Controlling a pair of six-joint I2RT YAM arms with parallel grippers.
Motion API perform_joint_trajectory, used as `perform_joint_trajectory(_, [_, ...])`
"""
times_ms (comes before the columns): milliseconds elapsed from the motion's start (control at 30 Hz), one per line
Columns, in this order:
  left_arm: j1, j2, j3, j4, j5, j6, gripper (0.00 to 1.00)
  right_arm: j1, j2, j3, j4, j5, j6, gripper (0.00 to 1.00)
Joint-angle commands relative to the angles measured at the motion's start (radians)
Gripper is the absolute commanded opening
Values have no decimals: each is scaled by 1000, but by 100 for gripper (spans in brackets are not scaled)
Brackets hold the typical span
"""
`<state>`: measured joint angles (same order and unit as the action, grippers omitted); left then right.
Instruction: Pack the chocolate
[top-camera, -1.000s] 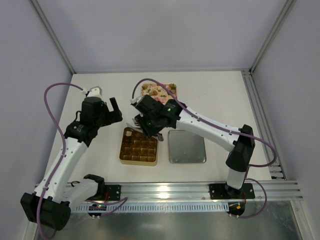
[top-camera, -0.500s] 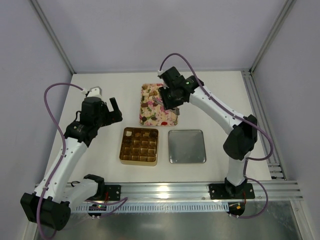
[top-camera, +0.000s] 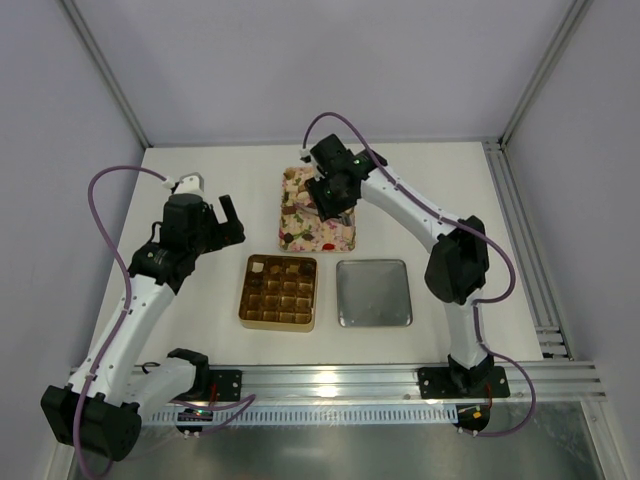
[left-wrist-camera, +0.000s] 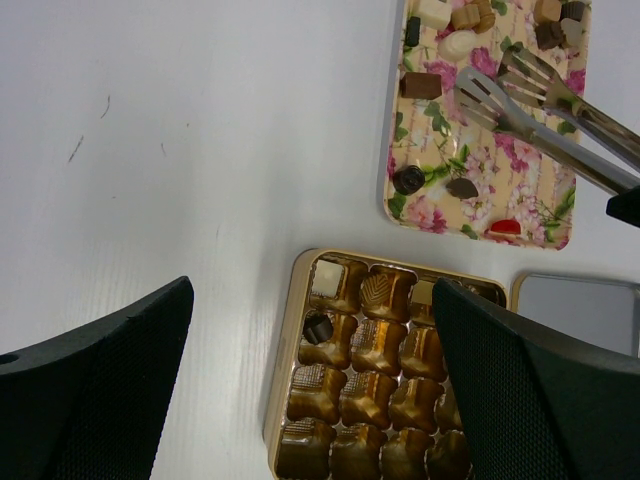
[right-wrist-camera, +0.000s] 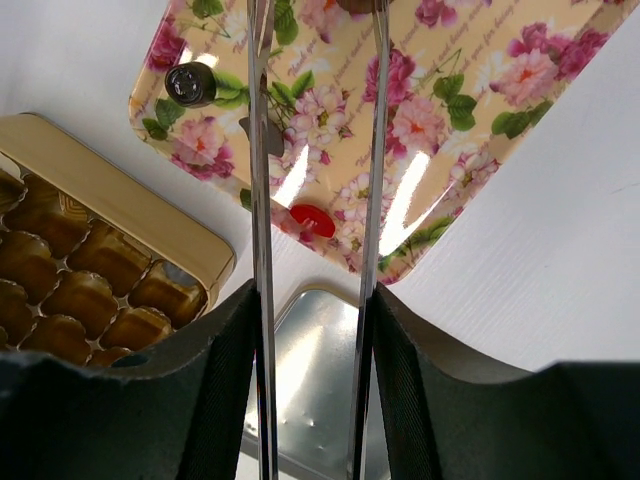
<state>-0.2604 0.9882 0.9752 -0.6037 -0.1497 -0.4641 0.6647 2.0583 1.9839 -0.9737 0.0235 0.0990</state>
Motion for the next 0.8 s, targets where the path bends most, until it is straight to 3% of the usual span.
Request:
perform_joint_trajectory(0, [1,0,5,9,-19,1,100,3,6,73,26,-11,-67,49])
perform_joint_trajectory(767, [1,10,5,9,-17,-1,100,4,134,158,24,-69,-147,52])
